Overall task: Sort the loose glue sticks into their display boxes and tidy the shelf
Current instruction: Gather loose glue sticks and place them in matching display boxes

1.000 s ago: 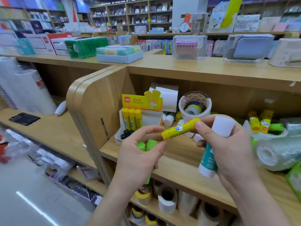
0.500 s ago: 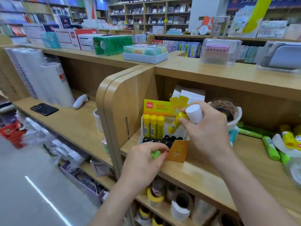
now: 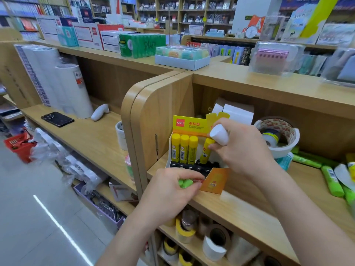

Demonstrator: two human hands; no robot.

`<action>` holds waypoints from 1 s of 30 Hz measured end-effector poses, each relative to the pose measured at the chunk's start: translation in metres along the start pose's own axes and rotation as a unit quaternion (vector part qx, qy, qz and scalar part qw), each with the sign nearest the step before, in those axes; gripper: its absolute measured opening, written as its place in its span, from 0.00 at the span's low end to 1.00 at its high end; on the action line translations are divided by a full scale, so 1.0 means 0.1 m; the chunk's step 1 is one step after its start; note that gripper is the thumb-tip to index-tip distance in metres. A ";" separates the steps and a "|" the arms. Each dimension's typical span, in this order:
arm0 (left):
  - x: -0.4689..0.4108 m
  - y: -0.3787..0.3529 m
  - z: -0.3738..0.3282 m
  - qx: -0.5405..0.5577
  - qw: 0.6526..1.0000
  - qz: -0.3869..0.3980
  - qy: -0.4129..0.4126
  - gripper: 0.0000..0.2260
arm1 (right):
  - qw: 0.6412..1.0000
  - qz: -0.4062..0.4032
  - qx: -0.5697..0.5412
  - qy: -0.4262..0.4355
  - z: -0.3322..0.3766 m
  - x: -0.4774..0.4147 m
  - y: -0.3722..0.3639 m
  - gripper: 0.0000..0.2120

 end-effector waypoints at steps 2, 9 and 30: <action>-0.02 0.00 0.01 0.005 1.000 0.007 0.003 0.07 | 1.000 0.019 0.016 0.017 0.02 -0.04 0.02 0.14; -0.05 0.02 0.03 0.016 0.999 0.031 0.028 0.08 | 0.995 0.063 0.047 0.058 0.09 -0.13 -0.02 0.08; -0.45 0.10 -0.44 -0.304 0.950 -0.061 -0.031 0.20 | 0.970 0.200 0.106 0.092 0.10 -0.23 0.08 0.05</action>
Point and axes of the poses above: each hand's wrist, its own x-axis away from the middle knuckle, its own y-axis out of the back of the hand, z = x × y, the point moved 3 cm from there along -x, towards the middle knuckle, and after that the axes turned 11 degrees about x, right-handed, at the moved point
